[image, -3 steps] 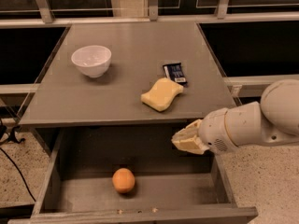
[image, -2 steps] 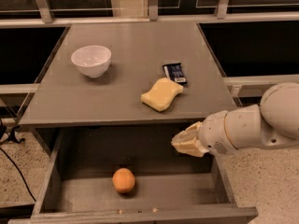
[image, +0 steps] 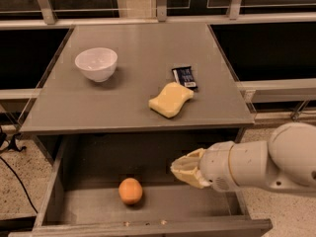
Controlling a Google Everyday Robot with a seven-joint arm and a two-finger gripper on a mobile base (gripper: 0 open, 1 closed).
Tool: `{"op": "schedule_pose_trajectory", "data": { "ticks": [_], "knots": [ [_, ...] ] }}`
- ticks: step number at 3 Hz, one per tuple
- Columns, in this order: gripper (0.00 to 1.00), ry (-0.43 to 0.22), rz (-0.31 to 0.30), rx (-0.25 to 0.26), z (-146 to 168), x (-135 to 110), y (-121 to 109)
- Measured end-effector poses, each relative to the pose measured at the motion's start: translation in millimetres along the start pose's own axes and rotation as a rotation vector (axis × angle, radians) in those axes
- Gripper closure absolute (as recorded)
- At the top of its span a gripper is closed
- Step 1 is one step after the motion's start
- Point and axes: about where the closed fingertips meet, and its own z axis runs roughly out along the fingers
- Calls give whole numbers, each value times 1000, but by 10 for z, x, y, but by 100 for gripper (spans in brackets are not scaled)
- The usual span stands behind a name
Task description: Pick orange from top drawer and place on counter
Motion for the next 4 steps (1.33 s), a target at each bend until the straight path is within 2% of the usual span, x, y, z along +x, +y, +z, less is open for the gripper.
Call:
{"op": "schedule_pose_trajectory", "data": {
  "ticks": [1,2,3,4],
  "knots": [
    [100,-50,-26,24,126,8,172],
    [100,-99,-103,4,352,-12,207],
    [100,-194,-150,-187,708,84,193],
    [100,-193,-152,-184,708,77,187]
  ]
}}
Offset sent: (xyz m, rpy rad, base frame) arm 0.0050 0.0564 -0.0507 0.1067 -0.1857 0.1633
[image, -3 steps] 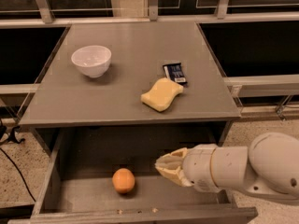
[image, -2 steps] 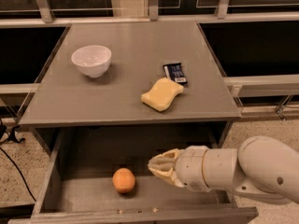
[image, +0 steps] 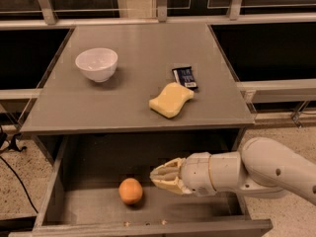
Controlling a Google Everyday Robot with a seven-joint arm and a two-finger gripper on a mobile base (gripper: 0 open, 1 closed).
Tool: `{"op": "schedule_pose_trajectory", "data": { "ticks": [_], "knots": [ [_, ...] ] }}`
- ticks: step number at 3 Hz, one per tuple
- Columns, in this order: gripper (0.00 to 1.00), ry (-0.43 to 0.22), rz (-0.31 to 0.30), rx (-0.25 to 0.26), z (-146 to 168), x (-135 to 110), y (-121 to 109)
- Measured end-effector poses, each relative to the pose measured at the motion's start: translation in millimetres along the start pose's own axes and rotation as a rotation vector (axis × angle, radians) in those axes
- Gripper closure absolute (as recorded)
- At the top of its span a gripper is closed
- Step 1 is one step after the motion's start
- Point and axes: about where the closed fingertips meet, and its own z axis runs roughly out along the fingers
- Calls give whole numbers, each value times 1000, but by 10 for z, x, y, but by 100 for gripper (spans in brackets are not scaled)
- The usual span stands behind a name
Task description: Pick orange from top drawer and place on counter
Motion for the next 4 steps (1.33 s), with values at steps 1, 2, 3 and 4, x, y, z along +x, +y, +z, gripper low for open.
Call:
{"op": "schedule_pose_trajectory", "data": {
  "ticks": [1,2,3,4],
  "knots": [
    [100,1,-7,-18,57,19,-23],
    [100,22,-4,-67,148,91,-40],
    [97,79,-5,-118,247,179,-37],
    [74,79,-5,-118,247,179,-37]
  ]
}}
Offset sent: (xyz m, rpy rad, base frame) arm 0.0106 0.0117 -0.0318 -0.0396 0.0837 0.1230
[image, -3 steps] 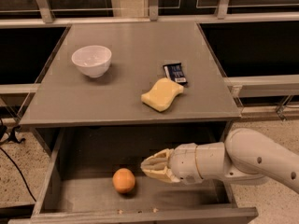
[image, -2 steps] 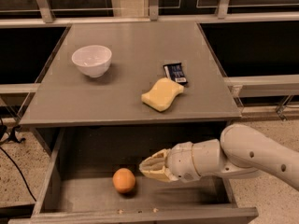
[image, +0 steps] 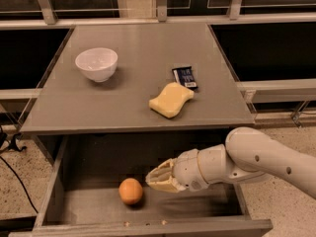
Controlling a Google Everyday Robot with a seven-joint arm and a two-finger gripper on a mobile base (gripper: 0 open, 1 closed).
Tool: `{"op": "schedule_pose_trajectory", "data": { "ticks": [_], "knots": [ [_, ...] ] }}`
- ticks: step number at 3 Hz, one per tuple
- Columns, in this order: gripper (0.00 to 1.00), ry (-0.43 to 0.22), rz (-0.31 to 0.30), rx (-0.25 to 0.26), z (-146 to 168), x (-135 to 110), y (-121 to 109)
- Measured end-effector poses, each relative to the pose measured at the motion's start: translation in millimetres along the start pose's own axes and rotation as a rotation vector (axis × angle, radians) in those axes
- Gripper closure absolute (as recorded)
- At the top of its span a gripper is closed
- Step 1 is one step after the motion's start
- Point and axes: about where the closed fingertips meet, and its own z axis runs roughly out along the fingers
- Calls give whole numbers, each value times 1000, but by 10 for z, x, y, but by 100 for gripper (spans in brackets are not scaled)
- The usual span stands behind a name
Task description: Pick orange from top drawer and place on counter
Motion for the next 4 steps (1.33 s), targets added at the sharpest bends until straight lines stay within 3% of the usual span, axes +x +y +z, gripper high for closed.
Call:
{"op": "schedule_pose_trajectory", "data": {
  "ticks": [3,4],
  "knots": [
    [5,2,-4,-2,24,-9,1],
    [0,12,-22,0,90,-34,-7]
  ]
}}
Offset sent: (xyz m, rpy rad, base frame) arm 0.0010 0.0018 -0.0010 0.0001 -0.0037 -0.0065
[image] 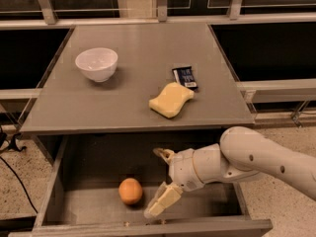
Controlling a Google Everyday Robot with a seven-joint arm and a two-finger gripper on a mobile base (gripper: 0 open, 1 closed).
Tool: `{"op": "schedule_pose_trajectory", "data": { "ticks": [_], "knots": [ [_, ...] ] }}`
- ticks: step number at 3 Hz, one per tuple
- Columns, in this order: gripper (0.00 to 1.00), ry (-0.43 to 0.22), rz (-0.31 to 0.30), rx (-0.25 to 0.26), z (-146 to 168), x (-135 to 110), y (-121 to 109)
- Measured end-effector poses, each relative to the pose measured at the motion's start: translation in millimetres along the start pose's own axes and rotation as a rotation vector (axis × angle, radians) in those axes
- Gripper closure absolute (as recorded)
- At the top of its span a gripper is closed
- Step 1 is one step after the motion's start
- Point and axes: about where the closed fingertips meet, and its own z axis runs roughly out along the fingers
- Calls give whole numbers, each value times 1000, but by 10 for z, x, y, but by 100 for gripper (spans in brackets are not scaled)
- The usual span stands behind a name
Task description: Pick orange from top drawer and place on counter
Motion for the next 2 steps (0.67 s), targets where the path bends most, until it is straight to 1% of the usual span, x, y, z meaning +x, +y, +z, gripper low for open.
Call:
{"op": "schedule_pose_trajectory", "data": {
  "ticks": [2],
  "knots": [
    [0,46,-58,40,183,-59,-42]
  ]
}}
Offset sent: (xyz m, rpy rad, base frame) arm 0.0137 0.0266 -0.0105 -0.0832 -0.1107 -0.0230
